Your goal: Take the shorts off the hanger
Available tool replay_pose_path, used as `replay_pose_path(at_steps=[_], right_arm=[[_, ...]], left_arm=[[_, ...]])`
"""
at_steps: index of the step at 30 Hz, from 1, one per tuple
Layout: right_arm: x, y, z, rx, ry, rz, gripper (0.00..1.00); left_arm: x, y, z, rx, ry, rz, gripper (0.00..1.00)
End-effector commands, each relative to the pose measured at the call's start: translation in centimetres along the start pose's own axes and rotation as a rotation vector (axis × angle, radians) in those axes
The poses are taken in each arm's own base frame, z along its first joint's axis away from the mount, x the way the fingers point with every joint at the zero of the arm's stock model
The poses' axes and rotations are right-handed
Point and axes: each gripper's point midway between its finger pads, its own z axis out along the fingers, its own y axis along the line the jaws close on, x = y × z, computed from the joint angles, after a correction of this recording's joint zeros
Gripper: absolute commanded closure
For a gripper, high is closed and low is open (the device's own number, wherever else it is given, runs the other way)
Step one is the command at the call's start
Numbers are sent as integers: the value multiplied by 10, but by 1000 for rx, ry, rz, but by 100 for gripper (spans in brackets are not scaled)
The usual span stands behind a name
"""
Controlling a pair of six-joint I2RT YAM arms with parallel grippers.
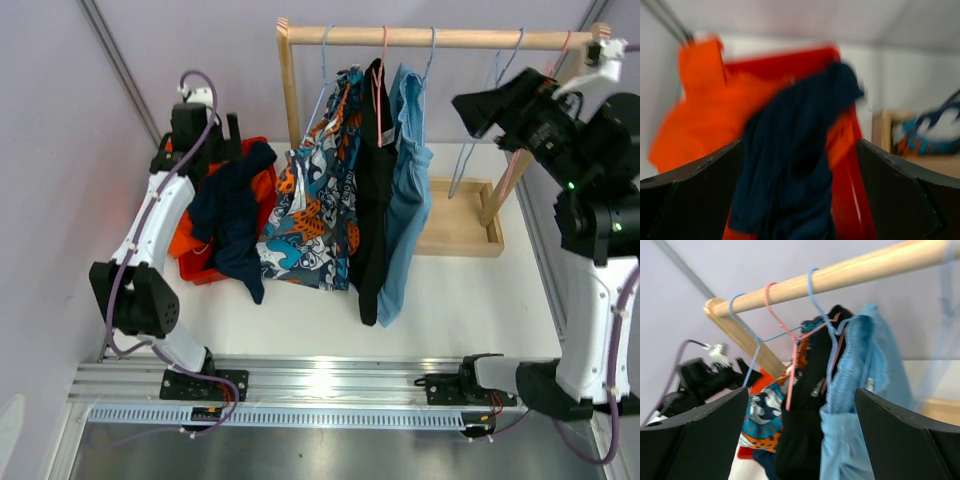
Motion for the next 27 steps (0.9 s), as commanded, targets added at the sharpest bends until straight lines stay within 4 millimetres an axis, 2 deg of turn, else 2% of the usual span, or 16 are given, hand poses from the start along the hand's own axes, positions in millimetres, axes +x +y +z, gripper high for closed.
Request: replay_pose_path(at_steps=[1, 2, 4, 6, 8, 9, 10, 12, 13, 14, 15, 17, 22, 25, 27], right_arm=[[20, 3, 46, -42, 78, 13, 5], [20, 5, 52, -44, 80, 0, 5], [35, 0, 72, -24, 116, 2, 6], [40, -6, 82, -4, 121, -2, 6], [49, -16, 94, 24, 142, -1, 7], [50, -19, 97, 35, 140, -4, 9], [55, -23, 100, 43, 151, -3, 10], [59, -27, 105, 51, 149, -5, 14], [60, -29, 106, 56, 148, -5, 23], [67, -34, 109, 65, 162, 1, 28], [69, -35, 111, 67, 163, 3, 38], [75, -39, 115, 71, 173, 12, 46], [86, -40, 121, 68, 190, 27, 85], [87, -37, 122, 61, 192, 27, 99], [84, -37, 121, 59, 184, 22, 100]], left_arm=[[-46, -21, -71, 87, -215, -74, 1], [-36, -16, -75, 36, -206, -46, 1], [-41, -26, -99, 50, -229, -21, 1], [-33, -27, -112, 65, -207, -39, 1], [-33, -25, -136, 93, -239, -71, 1], [-14, -25, -135, 103, -211, -65, 1], [-24, -24, -155, 126, -267, -76, 1], [-23, -21, -169, 137, -292, -77, 1], [-11, -20, -167, 134, -275, -71, 1], [-14, -18, -179, 141, -301, -74, 1], [-10, -17, -180, 142, -299, -71, 1], [-5, -17, -183, 154, -299, -68, 1], [5, -21, -183, 178, -284, -66, 1], [4, -30, -191, 229, -289, -63, 1], [0, -43, -201, 281, -307, -46, 1]])
